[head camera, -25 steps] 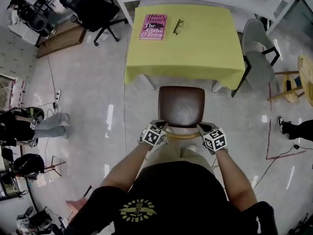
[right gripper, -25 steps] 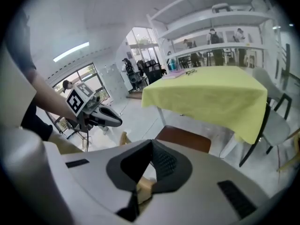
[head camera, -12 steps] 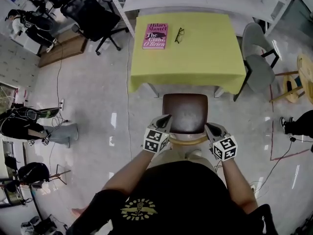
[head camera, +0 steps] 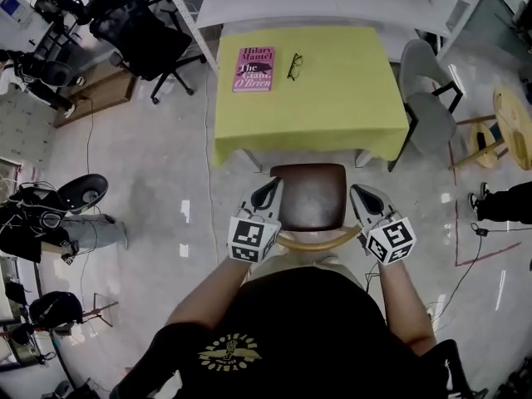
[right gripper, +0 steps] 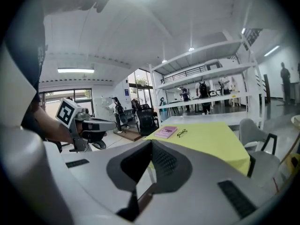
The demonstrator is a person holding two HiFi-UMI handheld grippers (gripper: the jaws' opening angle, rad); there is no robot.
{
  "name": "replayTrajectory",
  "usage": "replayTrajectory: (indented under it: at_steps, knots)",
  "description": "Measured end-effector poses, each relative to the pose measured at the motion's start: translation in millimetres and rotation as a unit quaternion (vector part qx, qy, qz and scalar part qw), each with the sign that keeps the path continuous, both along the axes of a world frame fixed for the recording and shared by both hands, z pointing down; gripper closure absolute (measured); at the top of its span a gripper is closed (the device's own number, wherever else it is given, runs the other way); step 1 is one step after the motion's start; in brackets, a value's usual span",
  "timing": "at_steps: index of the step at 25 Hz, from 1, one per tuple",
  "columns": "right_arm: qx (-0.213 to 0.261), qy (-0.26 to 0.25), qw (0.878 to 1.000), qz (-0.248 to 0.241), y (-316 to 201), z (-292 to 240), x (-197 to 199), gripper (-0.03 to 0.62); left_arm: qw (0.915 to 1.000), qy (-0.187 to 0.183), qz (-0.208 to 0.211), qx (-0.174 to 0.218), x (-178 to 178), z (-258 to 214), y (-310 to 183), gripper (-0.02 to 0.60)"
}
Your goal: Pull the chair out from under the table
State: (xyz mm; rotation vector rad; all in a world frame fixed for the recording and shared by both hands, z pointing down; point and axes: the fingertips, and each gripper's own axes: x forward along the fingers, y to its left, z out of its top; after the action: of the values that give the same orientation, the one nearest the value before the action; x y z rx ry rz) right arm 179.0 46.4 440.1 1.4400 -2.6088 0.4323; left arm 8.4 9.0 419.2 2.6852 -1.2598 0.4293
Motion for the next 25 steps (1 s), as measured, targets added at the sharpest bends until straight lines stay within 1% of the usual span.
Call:
replayTrajectory:
  at_steps: [3, 8, 11, 13, 16, 19, 21, 25]
  knots:
    - [0.018, -0.002, 1.0, 0.012, -9, -18, 3, 0.583, 0.9997, 0.002, 0.003, 0.023, -3, -20, -9, 0.572]
    - [0.045, -0.003, 0.999, 0.024, -21, -44, -2, 0.583, 0.9988, 0.034, -0.007, 0.036, -22, -49, -19, 0.572]
    - [0.063, 0.004, 0.998, 0.03, -28, -61, -6, 0.585, 0.9985, 0.026, 0.017, 0.045, -25, -61, -22, 0.572]
    - [0.074, 0.005, 0.997, 0.033, -32, -74, -10, 0.583, 0.9973, 0.021, 0.033, 0.063, -26, -72, -24, 0.572]
    - [0.093, 0.008, 0.995, 0.034, -36, -94, -14, 0.583, 0.9949, 0.031, 0.04, 0.088, -27, -94, -28, 0.572]
    - [0.106, 0.012, 0.993, 0.039, -37, -111, -14, 0.583, 0.9933, 0.025, 0.043, 0.104, -28, -109, -35, 0.572]
    - [0.114, 0.011, 0.992, 0.044, -35, -122, -13, 0.583, 0.9929, 0.031, 0.044, 0.106, -28, -116, -39, 0.572]
    - [0.129, 0.016, 0.99, 0.049, -34, -143, -15, 0.585, 0.9919, 0.062, 0.045, 0.101, -35, -123, -49, 0.572]
